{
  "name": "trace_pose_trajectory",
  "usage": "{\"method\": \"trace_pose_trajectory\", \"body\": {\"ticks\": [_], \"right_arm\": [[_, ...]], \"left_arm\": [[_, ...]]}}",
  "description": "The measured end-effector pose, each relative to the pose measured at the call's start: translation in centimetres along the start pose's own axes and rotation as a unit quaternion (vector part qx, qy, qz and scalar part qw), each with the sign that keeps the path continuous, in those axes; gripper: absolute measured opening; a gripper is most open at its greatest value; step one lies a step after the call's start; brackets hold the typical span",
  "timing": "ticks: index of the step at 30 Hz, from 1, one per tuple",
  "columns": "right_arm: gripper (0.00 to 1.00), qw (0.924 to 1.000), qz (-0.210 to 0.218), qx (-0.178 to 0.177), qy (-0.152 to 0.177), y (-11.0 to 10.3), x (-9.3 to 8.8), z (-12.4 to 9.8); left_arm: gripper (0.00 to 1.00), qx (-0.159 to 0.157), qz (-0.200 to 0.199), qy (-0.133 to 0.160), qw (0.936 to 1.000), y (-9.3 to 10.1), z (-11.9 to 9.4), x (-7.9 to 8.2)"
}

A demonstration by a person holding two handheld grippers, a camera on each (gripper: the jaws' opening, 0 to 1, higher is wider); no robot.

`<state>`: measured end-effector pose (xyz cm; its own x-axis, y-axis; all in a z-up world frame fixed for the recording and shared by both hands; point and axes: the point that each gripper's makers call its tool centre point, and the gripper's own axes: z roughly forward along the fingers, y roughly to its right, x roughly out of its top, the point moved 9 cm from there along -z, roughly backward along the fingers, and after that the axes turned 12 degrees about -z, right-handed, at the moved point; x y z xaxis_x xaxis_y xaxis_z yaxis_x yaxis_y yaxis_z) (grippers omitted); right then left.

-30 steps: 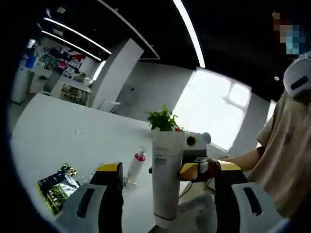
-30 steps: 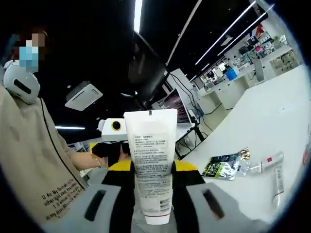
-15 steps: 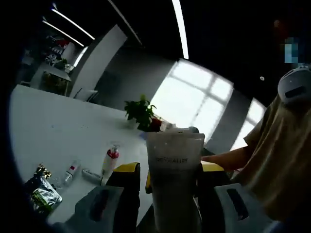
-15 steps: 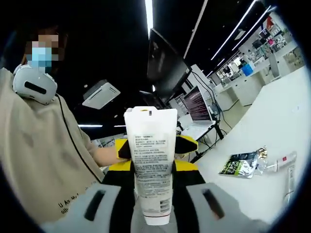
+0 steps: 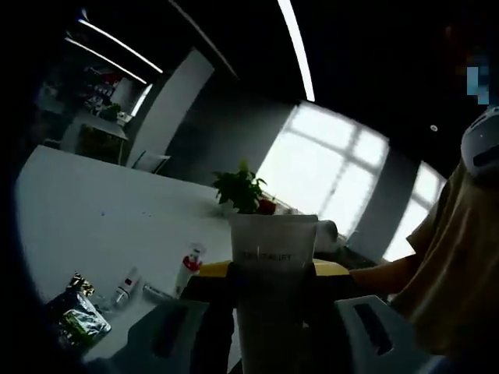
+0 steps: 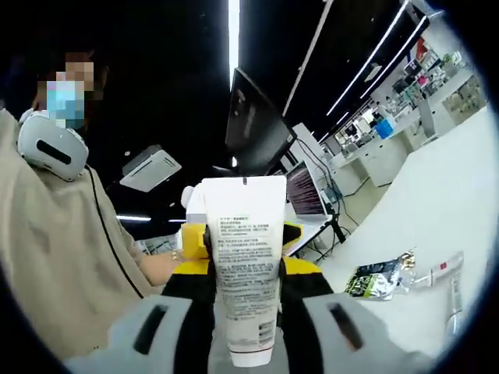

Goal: Arrange the skincare products in the storage area until every visible bottle or jar stands upright without overlapping.

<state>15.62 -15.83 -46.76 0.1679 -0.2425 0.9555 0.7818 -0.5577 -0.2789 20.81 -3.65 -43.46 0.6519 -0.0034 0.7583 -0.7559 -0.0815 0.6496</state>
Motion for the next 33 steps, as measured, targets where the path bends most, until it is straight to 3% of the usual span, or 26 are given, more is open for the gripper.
{"method": "trace_pose_trajectory", "body": {"ticks": [2,6,8,9,10,11,12,13,14,15,18,21,22,25,33], "right_arm": [[0.32,0.9979,-0.035,-0.054,-0.011,-0.2,0.4,0.2],[0.32,0.9879,-0.056,-0.145,-0.006,-1.1,1.7,0.6],[0.33,0.9711,-0.088,-0.219,-0.034,-1.4,2.1,0.8],[0.34,0.9596,-0.105,-0.257,-0.048,-1.4,2.2,0.6],[0.32,0.9387,-0.140,-0.306,-0.076,-1.2,2.1,-0.2],[0.30,0.9469,-0.161,-0.273,-0.057,-1.4,2.5,0.2],[0.29,0.9555,-0.097,-0.276,-0.033,-1.6,2.4,0.1],[0.27,0.9580,-0.063,-0.280,-0.010,-1.2,2.3,0.1],[0.27,0.9588,-0.075,-0.274,-0.012,-0.7,1.7,0.4],[0.26,0.9575,-0.089,-0.273,-0.025,-0.6,1.5,0.6],[0.27,0.9614,-0.091,-0.259,-0.018,-0.5,1.4,0.7],[0.27,0.9621,-0.102,-0.251,-0.026,-0.8,1.9,0.5],[0.28,0.9611,-0.105,-0.253,-0.031,-0.9,2.0,0.5],[0.28,0.9475,-0.154,-0.273,-0.064,-1.2,2.2,0.3],[0.28,0.9329,-0.213,-0.273,-0.099,-1.7,3.2,0.4]], "left_arm": [[0.32,0.013,0.012,0.012,0.9998,0.2,0.3,0.2],[0.30,0.026,-0.008,0.056,0.9981,0.5,0.5,1.2],[0.28,0.052,0.008,0.066,0.9964,0.6,0.7,1.6],[0.21,0.068,0.024,0.069,0.9950,0.7,0.9,1.7],[0.07,0.089,0.043,0.100,0.9900,0.5,0.5,2.3],[0.08,0.068,0.008,0.085,0.9940,0.5,0.1,2.1],[0.09,0.050,0.001,0.089,0.9948,0.5,0.2,2.2],[0.09,0.083,0.021,0.121,0.9890,0.0,0.3,2.4],[0.09,0.082,0.035,0.110,0.9899,-0.2,0.4,2.2],[0.09,0.081,0.014,0.085,0.9930,-0.6,0.4,2.0],[0.10,0.073,0.010,0.094,0.9929,-0.8,0.0,2.3],[0.09,0.066,0.030,0.081,0.9941,0.0,-0.1,2.3],[0.09,0.068,0.035,0.080,0.9939,0.0,0.0,2.3],[0.08,0.095,0.056,0.071,0.9914,0.0,0.3,1.9],[0.06,0.094,0.054,0.075,0.9913,0.3,0.5,2.3]]}}
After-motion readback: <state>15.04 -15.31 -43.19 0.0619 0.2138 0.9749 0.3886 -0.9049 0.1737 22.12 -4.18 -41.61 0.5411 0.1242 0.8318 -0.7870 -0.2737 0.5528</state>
